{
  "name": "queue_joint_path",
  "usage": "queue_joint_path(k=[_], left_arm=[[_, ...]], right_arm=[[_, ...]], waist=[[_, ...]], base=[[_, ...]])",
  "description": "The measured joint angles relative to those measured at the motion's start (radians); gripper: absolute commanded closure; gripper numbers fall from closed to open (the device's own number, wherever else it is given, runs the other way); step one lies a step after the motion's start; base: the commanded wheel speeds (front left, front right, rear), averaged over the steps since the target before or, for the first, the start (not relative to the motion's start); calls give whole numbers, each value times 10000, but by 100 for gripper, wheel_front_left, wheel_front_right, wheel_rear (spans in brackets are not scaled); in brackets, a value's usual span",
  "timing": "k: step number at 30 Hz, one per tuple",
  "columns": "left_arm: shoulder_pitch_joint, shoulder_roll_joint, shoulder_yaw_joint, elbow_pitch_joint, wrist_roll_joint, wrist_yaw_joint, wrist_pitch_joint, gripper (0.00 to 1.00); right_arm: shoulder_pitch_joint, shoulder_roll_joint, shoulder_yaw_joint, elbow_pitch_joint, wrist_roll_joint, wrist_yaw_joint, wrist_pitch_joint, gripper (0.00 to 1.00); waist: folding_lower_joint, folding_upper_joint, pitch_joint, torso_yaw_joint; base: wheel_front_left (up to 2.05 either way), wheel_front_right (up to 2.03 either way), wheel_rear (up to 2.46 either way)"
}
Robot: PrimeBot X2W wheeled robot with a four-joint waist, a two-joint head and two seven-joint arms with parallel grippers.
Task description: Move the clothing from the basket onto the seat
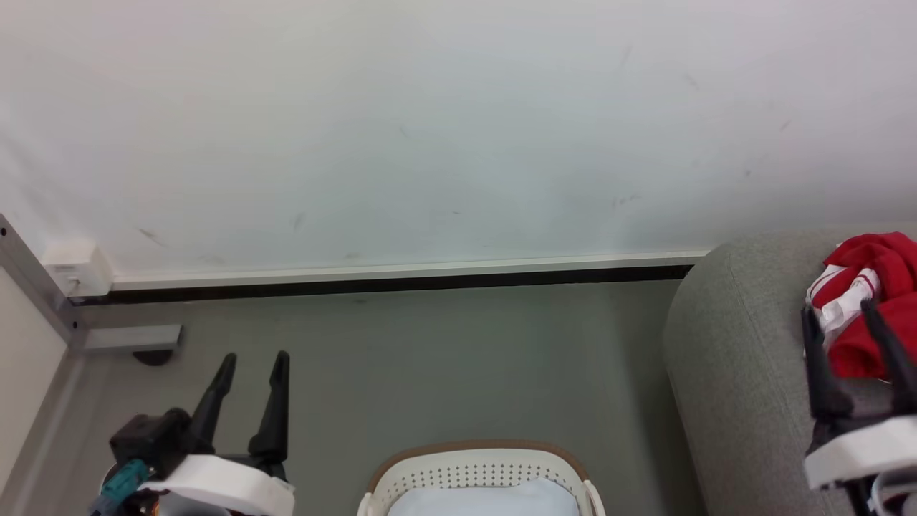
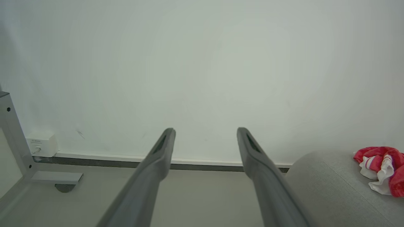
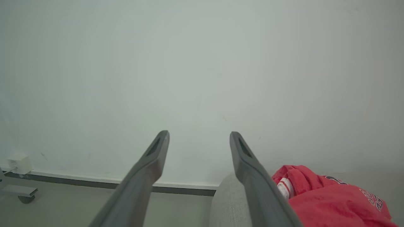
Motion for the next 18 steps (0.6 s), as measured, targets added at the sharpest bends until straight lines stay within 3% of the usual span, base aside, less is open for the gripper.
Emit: queue_joint_path(k=[7,18], left_arm=[[373,-568,629,291,928,-247,-2,0],[697,-1118,1315,374,1745,-629,0,0]], right_arm=[[1009,1099,90,821,-188,0,-1396,0],[1059,1883,564,853,-477,0,-1461,0]], waist=[[1,0,16,15],[2,0,109,-165]], base=[[0,0,0],[0,0,0]])
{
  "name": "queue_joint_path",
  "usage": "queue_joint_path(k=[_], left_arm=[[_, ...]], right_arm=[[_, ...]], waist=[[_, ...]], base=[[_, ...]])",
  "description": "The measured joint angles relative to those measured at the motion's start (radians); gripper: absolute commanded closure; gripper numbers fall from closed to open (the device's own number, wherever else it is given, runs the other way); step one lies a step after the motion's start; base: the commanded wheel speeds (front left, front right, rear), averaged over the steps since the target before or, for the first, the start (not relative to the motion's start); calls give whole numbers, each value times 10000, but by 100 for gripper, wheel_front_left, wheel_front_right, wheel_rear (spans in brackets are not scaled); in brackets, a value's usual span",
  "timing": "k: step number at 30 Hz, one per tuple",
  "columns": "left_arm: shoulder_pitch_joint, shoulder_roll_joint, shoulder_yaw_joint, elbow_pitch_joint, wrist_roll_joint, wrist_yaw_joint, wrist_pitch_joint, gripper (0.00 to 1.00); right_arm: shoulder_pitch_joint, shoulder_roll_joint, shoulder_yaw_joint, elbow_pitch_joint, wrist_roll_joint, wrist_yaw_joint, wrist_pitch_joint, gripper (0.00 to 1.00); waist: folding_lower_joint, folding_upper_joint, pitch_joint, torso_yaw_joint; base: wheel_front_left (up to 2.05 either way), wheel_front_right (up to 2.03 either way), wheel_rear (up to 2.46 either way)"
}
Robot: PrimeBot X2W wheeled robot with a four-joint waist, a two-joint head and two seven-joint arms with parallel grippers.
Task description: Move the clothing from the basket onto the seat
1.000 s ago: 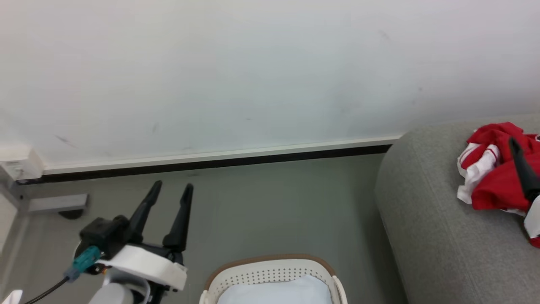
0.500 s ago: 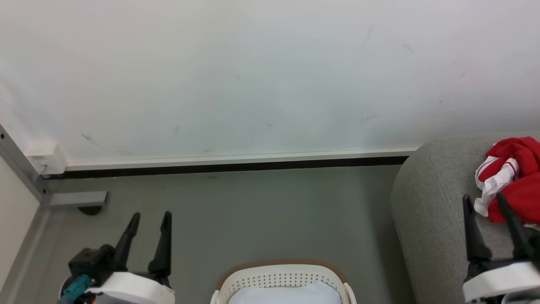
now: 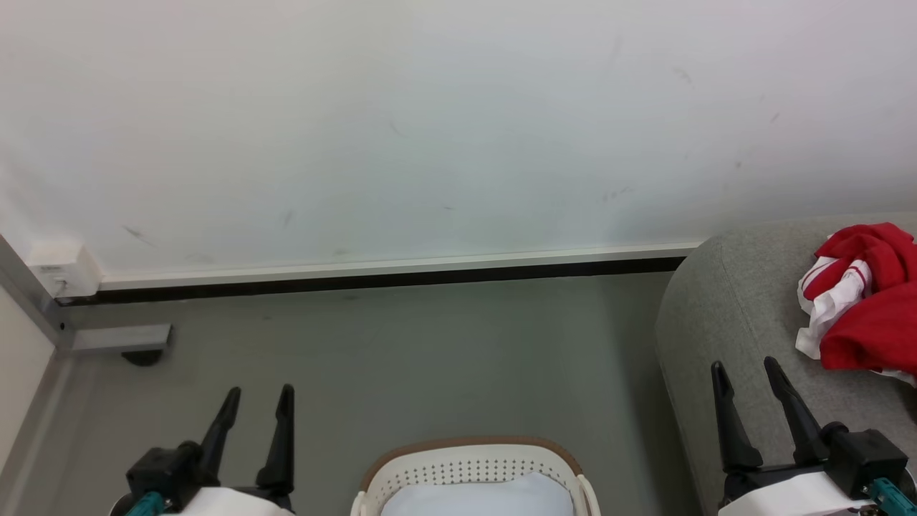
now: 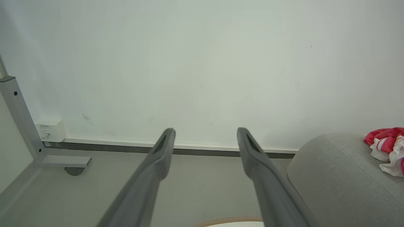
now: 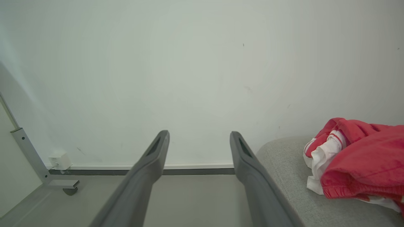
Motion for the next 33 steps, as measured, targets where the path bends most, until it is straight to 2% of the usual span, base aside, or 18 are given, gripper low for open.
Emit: queue_joint_path(k=[25,26,29,33], left_arm=[[29,-414,596,190,389,-284,0,0],[40,-428,568,270,389,-291,0,100],[185,-499,543,522,314,-293,63,100],[187,-508,662,604,-326,-293,349,100]], right_arm=[[-63,207,127,-61,-111,0,-4,0],[-32,209,130,2,-109,0,15,100],[202,215,128,213,-17,0,46,100],[252,217,44,232,669,0,247,100]], waist=[[0,0,103,73],[0,0,104,73],[0,0,105,77],[0,-1,106,97]], base=[[0,0,0],[0,0,0],[0,0,0],[0,0,0]])
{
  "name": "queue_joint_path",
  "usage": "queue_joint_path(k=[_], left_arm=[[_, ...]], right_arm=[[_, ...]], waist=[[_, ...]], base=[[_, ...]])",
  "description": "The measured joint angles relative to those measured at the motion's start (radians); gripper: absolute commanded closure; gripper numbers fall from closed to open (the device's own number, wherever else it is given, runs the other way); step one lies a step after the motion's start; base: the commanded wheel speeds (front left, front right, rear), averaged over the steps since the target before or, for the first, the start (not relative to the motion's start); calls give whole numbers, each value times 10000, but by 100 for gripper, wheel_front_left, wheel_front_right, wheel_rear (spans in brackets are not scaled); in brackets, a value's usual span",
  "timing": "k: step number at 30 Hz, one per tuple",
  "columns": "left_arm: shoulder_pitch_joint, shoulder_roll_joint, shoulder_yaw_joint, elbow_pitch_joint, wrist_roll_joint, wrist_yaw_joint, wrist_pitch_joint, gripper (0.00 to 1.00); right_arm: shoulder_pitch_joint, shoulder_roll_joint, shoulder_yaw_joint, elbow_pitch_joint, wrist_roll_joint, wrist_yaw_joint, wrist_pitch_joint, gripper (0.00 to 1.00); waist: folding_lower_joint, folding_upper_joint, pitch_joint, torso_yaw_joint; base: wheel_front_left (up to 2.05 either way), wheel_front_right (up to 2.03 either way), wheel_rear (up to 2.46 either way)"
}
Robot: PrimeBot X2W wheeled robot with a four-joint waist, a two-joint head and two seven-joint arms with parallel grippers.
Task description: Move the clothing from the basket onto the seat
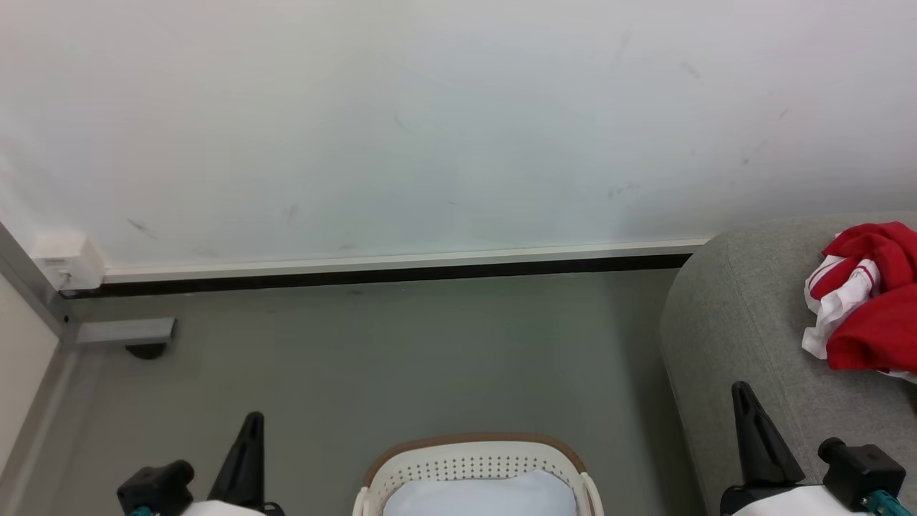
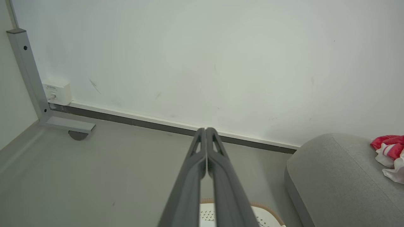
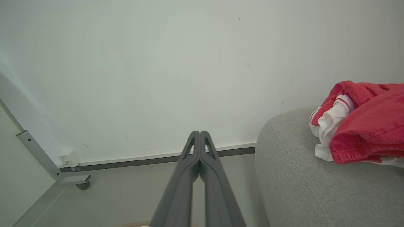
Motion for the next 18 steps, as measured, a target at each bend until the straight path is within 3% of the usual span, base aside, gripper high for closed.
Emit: queue_joint_path(k=[18], left_arm=[[-7,-44,205,-445,-3058,182,744,100]], right_arm=[[-6,-4,-433,-79,2913,0,784,100]], waist=[[0,0,14,90]], base=[[0,0,0]])
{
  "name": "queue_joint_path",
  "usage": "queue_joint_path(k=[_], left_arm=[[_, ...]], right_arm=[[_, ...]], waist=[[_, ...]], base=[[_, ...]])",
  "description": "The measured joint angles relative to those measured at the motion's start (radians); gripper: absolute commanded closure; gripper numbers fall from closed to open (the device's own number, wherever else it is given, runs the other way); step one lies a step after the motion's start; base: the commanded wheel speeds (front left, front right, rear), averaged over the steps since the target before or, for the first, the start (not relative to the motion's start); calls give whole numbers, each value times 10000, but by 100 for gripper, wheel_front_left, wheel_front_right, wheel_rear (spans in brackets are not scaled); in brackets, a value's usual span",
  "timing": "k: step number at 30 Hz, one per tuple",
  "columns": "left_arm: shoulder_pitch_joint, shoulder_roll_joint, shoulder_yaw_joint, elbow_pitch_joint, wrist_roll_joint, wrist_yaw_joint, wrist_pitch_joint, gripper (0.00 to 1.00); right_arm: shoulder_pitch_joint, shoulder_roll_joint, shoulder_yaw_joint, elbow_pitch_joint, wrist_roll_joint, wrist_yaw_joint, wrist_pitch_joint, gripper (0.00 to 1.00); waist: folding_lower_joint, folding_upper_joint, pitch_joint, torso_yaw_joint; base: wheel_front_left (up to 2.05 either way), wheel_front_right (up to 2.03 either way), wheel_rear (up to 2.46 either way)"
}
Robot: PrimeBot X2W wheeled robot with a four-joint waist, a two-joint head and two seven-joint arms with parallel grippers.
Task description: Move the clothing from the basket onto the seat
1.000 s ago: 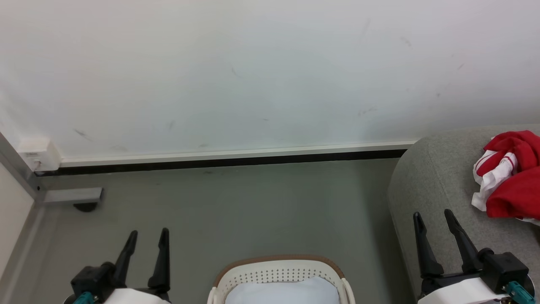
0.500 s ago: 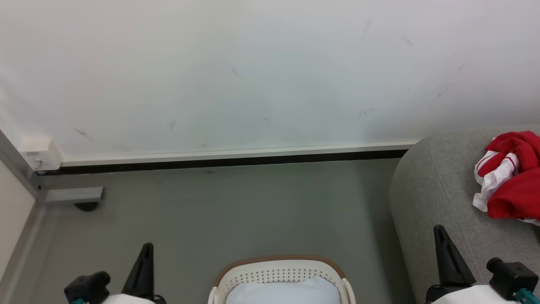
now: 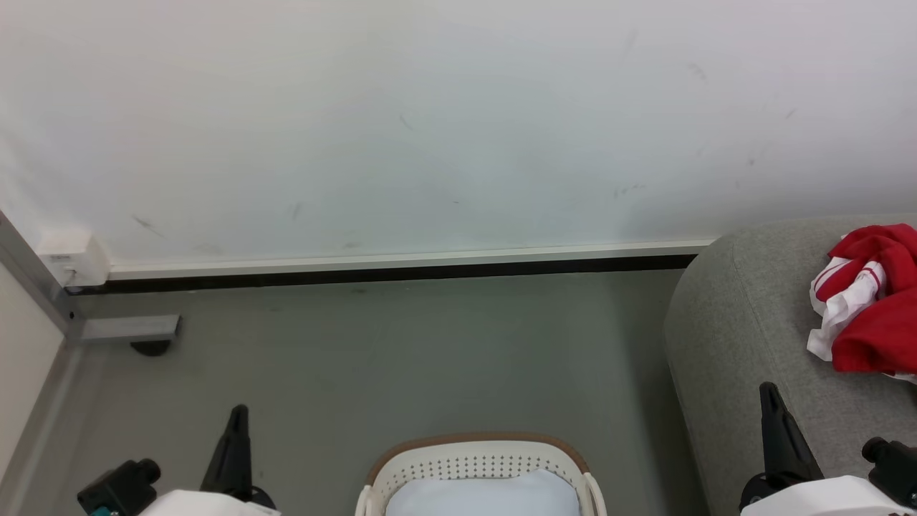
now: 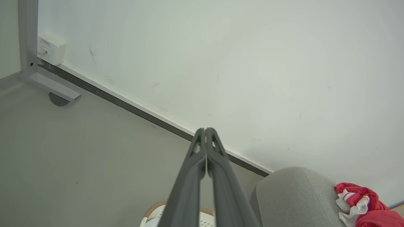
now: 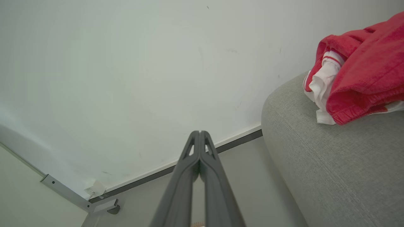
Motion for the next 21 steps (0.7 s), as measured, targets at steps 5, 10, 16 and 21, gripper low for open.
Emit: queue_joint_path(k=[5,10,16,21], left_arm=[[0,-8,50,-146,-779,67,176,100],[-1,-15,111,-251,-1501,134,366,100],[-5,-31,196,-395,-2309,178,583,100],[-11,-50,249,-474,-2932,236,757,100]], right_arm=[[-5,-2,-127,-38,755,0,205,100],[-10,-6,-215,-59,1455,0,362,100],[-20,-13,-303,-81,2236,0,562,100],[-31,-21,-393,-94,2849,0,725,100]], waist=[[0,0,4,24],[0,0,8,48],[0,0,12,78],[0,0,16,102]], base=[[0,0,0],[0,0,0],[0,0,0],[0,0,0]])
